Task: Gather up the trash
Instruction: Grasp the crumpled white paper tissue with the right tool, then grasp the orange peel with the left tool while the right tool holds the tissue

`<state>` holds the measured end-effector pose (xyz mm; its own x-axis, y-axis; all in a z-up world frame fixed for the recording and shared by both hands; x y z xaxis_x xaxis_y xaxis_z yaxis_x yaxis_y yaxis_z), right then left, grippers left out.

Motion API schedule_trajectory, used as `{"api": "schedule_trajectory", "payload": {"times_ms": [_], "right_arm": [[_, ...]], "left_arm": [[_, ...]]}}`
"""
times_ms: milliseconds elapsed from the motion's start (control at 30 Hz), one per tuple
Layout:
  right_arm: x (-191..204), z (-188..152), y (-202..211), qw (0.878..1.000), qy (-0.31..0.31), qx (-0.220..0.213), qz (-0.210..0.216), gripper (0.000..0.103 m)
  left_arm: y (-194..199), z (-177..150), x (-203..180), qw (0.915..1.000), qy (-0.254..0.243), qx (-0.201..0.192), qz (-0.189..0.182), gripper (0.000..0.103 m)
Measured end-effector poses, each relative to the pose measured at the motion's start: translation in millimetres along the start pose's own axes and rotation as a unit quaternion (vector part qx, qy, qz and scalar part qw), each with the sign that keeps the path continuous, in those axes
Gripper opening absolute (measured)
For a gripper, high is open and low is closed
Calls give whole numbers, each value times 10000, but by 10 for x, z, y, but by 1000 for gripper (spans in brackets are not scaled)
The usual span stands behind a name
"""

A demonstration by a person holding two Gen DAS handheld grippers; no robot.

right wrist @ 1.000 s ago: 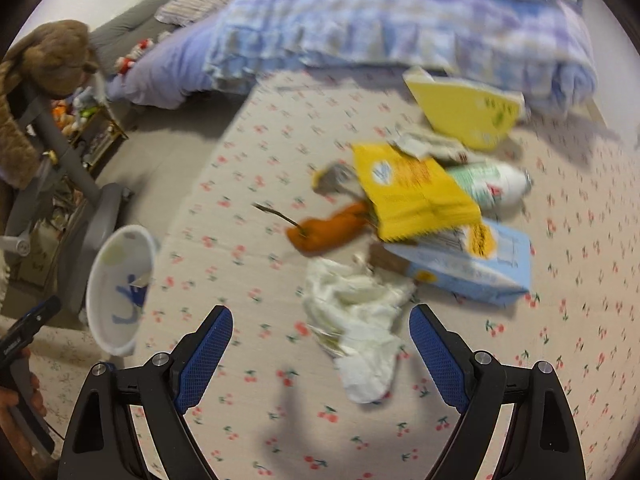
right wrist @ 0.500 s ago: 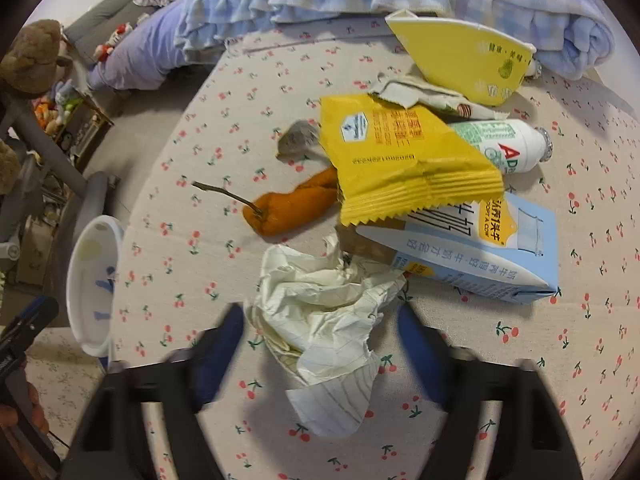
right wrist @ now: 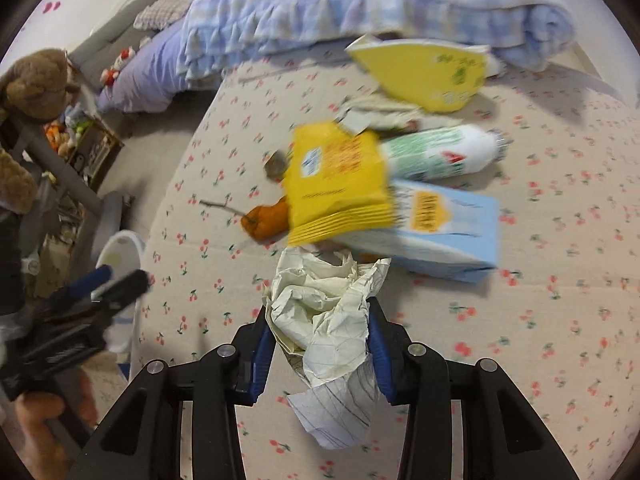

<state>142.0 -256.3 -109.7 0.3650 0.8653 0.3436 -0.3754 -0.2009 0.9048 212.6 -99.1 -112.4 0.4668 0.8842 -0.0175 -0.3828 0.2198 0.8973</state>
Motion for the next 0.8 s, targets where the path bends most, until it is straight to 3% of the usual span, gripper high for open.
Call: {"api": "schedule_trajectory", "payload": {"times_ms": [133, 233, 367, 633, 800], "right_arm": [[-212, 85, 197, 9996, -227, -173, 36, 43], [-432, 133, 283, 9988, -440, -204, 29, 43], [-716, 169, 368, 9974, -686, -240, 1, 43], [-1140, 206, 475, 9960, -816, -312, -204, 43], [-1309, 176, 494, 9953, -868, -294, -314, 43]], "left_arm": [[-122, 155, -272, 9981, -569, -222, 67, 94], [-245, 228, -470, 9945, -1000, -322, 17, 81], [-381, 293, -612, 9925, -1170, -337, -93, 68], [-534, 395, -797, 9907, -1224, -458, -378, 64], [-592, 446, -837, 9907, -1214, -496, -359, 61]]}}
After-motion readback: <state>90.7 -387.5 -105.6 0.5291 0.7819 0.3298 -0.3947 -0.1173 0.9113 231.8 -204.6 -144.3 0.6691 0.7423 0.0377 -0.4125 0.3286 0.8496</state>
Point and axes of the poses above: each gripper's, at about its wrist camera, not at the fingertips, and y roughly against the way its jaws point, x to its left, z to its top, the point moved 10 cm from there along -y, roughly the way its jaws point, and after that the axes turned 12 degrees about -y, right-handed, at the moved point
